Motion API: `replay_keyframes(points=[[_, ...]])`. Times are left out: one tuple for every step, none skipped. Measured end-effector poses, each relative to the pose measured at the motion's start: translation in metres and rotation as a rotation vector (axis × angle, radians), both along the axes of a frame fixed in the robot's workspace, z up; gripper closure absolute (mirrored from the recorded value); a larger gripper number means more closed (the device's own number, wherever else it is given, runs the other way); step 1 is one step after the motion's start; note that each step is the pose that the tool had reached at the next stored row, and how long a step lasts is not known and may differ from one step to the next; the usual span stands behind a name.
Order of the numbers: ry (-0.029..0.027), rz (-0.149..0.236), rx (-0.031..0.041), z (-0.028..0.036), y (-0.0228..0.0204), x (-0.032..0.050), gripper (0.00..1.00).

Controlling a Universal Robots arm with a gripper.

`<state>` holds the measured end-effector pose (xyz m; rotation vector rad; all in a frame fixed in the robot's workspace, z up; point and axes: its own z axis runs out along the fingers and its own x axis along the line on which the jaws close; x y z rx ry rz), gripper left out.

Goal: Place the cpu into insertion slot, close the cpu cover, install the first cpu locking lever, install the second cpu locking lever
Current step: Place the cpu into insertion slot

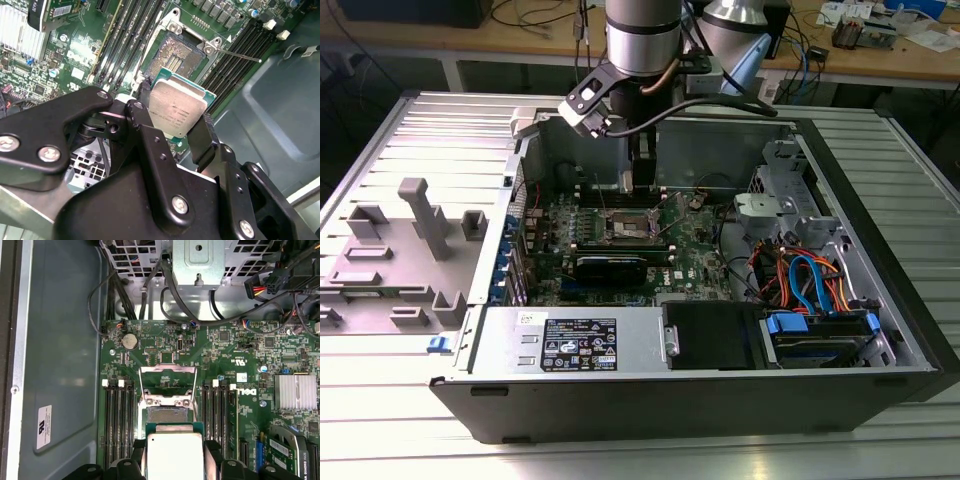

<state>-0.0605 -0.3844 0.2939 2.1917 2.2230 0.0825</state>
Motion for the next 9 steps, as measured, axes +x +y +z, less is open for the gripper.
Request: replay_keyframes(points=[[0.0001, 0.0, -0.0001, -0.0014, 0.0, 0.0, 0.45], [0.0, 0.0, 0.0, -0.0021, 0.0, 0.0, 0.45], [0.0, 0.0, 0.0, -0.0026, 0.0, 0.0, 0.45], [0.0001, 0.0, -0.0003, -0.0027, 0.0, 0.0, 0.45], [0.0002, 0.0, -0.0002, -0.0027, 0.0, 0.0, 0.45], [0.0001, 0.0, -0.0001, -0.0028, 0.0, 0.0, 0.45], [0.0001, 0.0, -0.0001, -0.0028, 0.0, 0.0, 0.45], [0.0001, 0.0, 0.0001, -0.0028, 0.0, 0.0, 0.45], [0.0001, 0.0, 0.0001, -0.0028, 0.0, 0.0, 0.45]])
